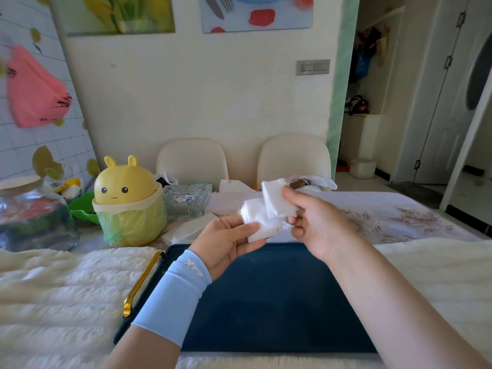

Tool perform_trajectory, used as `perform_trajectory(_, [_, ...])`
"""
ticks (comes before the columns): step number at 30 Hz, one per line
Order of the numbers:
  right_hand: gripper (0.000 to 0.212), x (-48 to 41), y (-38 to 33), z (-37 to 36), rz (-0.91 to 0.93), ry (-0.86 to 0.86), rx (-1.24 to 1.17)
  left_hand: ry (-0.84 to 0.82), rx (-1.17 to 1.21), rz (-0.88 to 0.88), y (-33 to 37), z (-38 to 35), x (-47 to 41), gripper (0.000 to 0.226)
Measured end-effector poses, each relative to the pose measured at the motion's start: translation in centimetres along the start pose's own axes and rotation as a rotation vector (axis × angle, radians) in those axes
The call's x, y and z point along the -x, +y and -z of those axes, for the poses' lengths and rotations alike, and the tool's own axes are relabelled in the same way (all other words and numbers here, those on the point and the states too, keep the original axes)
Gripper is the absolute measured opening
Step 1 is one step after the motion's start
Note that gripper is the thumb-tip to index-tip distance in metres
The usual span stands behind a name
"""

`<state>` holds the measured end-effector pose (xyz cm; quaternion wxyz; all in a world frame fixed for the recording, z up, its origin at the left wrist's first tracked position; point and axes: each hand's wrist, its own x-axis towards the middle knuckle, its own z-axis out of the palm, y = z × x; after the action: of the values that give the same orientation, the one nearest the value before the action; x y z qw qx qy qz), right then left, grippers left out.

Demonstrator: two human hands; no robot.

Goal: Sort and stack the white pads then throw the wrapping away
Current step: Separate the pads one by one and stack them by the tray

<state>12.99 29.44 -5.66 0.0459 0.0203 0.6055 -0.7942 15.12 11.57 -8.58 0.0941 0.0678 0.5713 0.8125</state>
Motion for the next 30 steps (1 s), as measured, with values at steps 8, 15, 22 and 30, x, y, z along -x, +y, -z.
perform_trajectory(8, [0.014,0.8,2.3,-1.7,0.250,0.146,0.223,-0.049,0.022,0.016,0.3,-0.5,0.1,0.026])
perform_trajectory(15, [0.033,0.4,2.0,-1.3,0.081,-0.061,0.209,0.046,-0.126,0.013,0.3,-0.9,-0.1,0.039])
perform_trajectory(22, [0.037,-0.2,1.6,0.6,0.130,-0.160,0.278,0.083,-0.168,-0.016,-0.5,-0.3,-0.5,0.024])
perform_trajectory(30, [0.037,-0.3,0.8,1.4,0.057,-0.299,0.345,0.192,-0.421,-0.111,-1.0,-0.2,-0.9,0.051])
